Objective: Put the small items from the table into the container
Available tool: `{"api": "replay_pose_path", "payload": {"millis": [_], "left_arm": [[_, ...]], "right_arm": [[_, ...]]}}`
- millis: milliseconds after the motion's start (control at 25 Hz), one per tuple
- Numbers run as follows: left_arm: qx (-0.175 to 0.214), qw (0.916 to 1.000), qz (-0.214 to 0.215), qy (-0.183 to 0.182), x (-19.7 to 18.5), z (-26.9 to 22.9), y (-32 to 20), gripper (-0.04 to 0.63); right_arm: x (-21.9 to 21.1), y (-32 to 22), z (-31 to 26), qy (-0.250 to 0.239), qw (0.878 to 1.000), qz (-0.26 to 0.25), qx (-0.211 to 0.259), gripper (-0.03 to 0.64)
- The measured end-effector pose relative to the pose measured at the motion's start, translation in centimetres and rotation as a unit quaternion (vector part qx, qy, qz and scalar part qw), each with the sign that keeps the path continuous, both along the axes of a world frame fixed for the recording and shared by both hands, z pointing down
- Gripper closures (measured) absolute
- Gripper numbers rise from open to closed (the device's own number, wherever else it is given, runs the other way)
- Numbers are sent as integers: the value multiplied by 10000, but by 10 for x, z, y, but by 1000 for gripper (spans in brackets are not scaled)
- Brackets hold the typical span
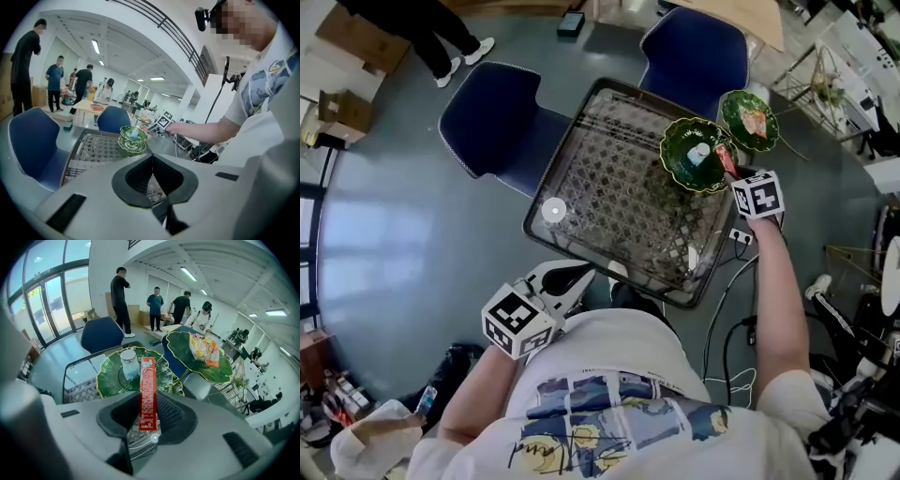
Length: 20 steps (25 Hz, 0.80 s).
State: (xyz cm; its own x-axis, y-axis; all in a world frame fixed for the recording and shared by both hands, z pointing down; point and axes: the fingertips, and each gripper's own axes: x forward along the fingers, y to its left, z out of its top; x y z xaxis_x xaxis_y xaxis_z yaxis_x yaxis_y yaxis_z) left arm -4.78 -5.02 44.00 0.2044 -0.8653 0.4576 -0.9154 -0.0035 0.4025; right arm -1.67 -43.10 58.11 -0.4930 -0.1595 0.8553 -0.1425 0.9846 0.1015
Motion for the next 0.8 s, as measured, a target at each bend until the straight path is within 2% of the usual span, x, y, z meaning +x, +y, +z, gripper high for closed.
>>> {"api": "replay_pose_path", "payload": {"millis": [320,600,800], "left_arm": [[-128,9984,-550,-9,-16,2,13,586],[-184,9971,-736,7,-13,3,17,586],[-192,9966,-806,-8,-12,1,16,586]], "right_arm": [[-42,-19,18,110,9997,-165,127,508],[-61,-14,27,-9,9990,-422,113,508],[-65,-16,29,-141,9989,-416,163,508]]}}
